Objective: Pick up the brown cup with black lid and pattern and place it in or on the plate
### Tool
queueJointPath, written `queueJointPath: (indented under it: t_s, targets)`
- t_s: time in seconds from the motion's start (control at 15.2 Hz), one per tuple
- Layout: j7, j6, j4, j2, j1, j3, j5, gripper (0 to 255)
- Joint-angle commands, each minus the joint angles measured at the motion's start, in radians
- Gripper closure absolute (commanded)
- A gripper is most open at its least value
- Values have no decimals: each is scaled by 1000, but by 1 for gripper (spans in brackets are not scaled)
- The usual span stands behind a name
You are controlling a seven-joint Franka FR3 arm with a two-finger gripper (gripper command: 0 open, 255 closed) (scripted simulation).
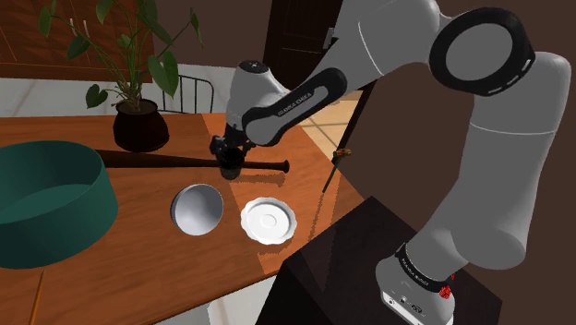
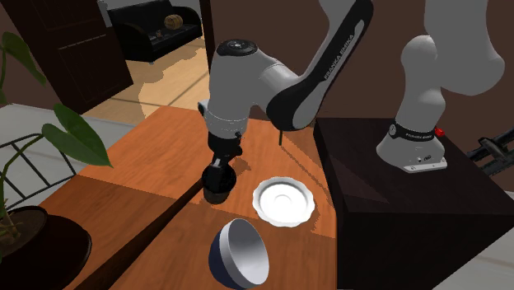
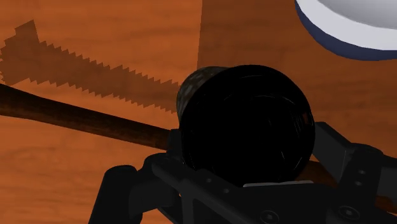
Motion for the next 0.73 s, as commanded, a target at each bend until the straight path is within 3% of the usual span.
queueJointPath:
  t_s: [0.0, 0.66]
  targets:
    - [0, 24, -89, -67, -7, 2, 1, 255]
    - [-20, 106, -537, -438, -27, 16, 38, 255]
